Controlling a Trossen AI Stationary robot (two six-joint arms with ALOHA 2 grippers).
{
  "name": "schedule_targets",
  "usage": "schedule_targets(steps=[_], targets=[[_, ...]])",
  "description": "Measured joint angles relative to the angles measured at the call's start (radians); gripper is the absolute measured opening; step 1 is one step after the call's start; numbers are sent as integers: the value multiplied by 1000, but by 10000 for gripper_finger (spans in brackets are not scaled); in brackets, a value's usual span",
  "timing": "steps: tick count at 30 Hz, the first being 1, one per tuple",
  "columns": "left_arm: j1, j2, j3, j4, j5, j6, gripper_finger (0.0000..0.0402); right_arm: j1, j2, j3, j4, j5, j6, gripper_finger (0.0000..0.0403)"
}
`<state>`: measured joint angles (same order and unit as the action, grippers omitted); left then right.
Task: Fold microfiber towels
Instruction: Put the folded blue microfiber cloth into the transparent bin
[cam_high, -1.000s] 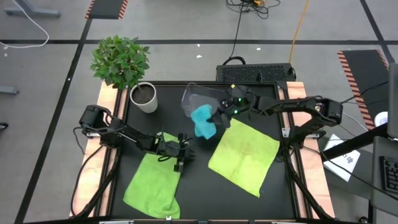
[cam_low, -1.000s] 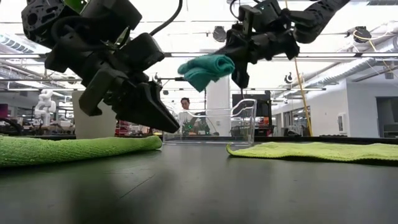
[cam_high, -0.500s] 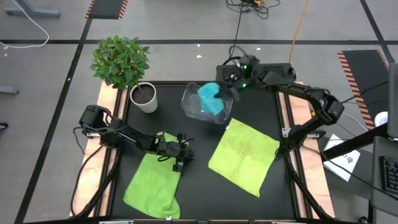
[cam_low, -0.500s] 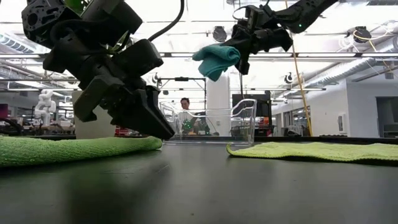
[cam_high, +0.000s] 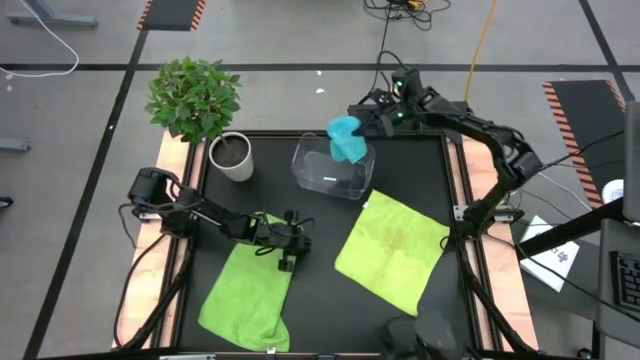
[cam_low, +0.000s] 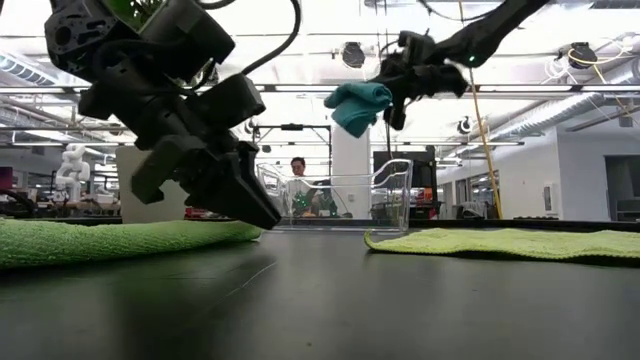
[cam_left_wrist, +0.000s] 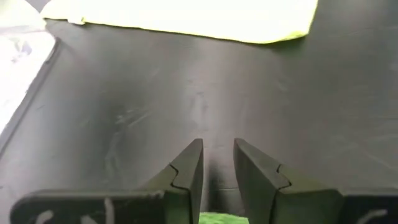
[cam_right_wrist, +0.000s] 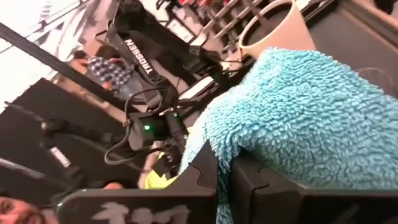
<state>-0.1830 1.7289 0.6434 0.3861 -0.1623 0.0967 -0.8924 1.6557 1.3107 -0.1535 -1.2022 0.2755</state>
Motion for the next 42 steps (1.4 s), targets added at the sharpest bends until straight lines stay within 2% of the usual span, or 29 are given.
schedule_targets(steps=[10,19,22,25,34,38,42], targets=[[68,0,0,-65,13,4,93,4,259,141,7,-104,90,0],[91,0,0,-76,15,14,93,66,338,153,5,-127,128,0],[96,0,0,-76,16,15,93,95,340,152,-17,-76,131,0],[100,0,0,-76,30,16,93,120,339,152,-45,23,129,0],[96,0,0,-69,34,16,93,120,337,153,-184,162,74,1],[95,-1,0,-67,34,19,93,121,339,152,-262,300,32,1],[88,-1,0,-56,34,25,93,119,340,151,-291,320,15,1]])
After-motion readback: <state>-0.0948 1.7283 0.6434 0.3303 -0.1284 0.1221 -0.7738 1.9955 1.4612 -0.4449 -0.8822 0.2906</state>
